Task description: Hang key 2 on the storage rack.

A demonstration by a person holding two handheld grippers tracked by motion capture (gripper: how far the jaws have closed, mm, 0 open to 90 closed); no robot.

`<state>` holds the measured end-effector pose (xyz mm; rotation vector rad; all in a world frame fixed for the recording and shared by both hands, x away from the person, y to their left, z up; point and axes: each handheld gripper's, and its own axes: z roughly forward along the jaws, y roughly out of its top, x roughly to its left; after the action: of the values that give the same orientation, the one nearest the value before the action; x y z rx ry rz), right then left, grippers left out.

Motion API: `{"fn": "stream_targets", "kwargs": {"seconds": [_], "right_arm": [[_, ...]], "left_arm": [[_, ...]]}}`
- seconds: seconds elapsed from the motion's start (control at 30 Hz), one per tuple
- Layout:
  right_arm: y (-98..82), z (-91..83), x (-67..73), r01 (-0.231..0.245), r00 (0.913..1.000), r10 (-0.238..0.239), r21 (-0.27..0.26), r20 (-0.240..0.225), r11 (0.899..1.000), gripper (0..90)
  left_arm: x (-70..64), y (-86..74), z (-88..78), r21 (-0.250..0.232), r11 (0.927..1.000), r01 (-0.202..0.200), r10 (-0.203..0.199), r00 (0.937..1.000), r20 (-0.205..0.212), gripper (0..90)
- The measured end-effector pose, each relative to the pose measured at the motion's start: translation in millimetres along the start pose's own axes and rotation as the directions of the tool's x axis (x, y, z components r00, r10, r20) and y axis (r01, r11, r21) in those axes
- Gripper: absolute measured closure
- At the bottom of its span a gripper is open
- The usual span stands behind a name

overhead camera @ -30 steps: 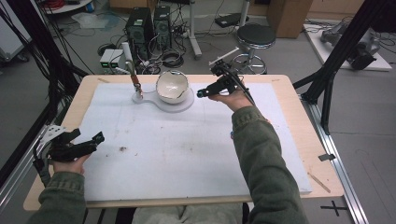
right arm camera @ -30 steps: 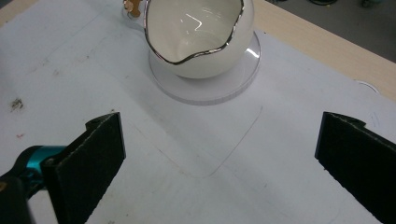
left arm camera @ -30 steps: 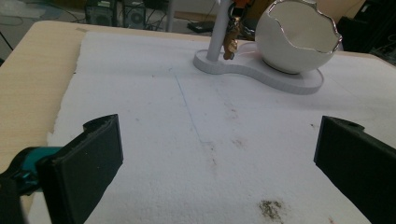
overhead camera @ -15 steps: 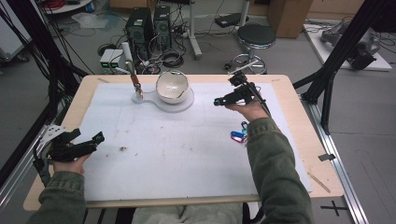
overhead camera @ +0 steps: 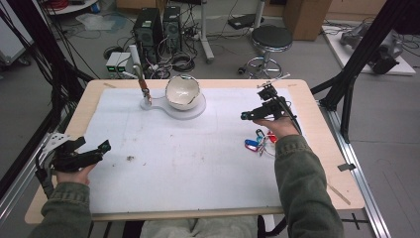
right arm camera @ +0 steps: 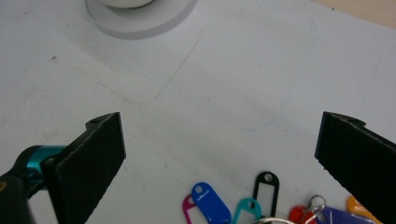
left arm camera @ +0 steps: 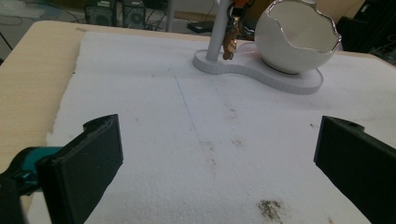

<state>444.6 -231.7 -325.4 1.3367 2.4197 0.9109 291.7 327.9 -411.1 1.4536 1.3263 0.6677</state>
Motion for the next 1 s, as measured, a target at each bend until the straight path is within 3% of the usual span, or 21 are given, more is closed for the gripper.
{"fn": "stream_targets", "kwargs": {"seconds": [0.5, 1.0], "right_arm": [[-41.0, -2.4, -22.2, -0.051, 0.9985, 0.05, 0.021, 0.024, 0.998, 1.3], [-76.8, 3.9, -26.0, -0.049, 0.9984, 0.05, 0.05, -0.027, 0.998, 4.0]], "left_arm": [[0.0, 0.1, 0.5, 0.001, 1.0, 0.0, 0.0, 1.0, 0.002, 1.7], [-0.1, 0.1, 1.0, 0.002, 1.0, 0.0, 0.0, 1.0, 0.0, 1.7]]}}
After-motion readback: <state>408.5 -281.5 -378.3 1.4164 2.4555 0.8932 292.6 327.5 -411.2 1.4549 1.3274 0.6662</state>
